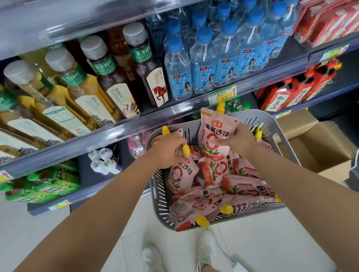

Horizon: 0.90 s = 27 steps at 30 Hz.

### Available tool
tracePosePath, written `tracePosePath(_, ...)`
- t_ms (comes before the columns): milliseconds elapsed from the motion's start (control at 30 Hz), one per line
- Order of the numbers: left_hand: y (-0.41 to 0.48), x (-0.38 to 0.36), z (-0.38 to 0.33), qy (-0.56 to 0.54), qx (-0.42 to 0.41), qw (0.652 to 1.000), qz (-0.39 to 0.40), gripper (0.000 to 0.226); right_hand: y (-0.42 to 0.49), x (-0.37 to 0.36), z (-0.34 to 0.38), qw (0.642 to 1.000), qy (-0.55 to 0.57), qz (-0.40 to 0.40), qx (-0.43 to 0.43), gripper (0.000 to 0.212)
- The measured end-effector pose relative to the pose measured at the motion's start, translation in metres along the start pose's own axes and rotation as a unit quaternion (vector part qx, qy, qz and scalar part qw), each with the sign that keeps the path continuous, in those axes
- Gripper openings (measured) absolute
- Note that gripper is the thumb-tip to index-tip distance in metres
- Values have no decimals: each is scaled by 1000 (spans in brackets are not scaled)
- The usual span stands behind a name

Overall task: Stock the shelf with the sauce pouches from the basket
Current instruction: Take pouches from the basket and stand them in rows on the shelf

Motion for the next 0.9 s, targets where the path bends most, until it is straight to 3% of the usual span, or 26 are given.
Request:
tracePosePath(133, 1, -2, 5, -10, 6, 1000, -1, 19, 0, -1, -8, 998, -39, -4, -49, 25)
tracePosePath(300, -4, 7, -3, 153, -23, 987, -34, 29, -4, -2, -10, 997, -50, -10, -52, 49)
tracePosePath(367, -8, 9, -6, 178, -34, 982, -44, 32, -5, -2, -8, 998, -42, -12, -39, 47)
tracePosePath(500, -24, 10, -10, 90, -55, 994, -16, 23, -14, 3, 1, 998, -49, -18, -31, 41)
tracePosePath(633, -51, 37, -15, 4, -67, 995, -68, 14, -31, 13, 20, 999, -35, -19, -11, 39)
tracePosePath(900, -138, 129, -22, -84, -43, 984, -148, 21, -85, 16, 130, 993, -48, 44, 102, 33)
Point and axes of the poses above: each hand's wrist, its own y-axis towards the middle knuckle, its own x-axis out of the back of the hand, z = x × y, the point moved 8 cm from there along y, towards the middle knuckle, and after that the axes turned 12 degrees about x, right-handed, at the moved point
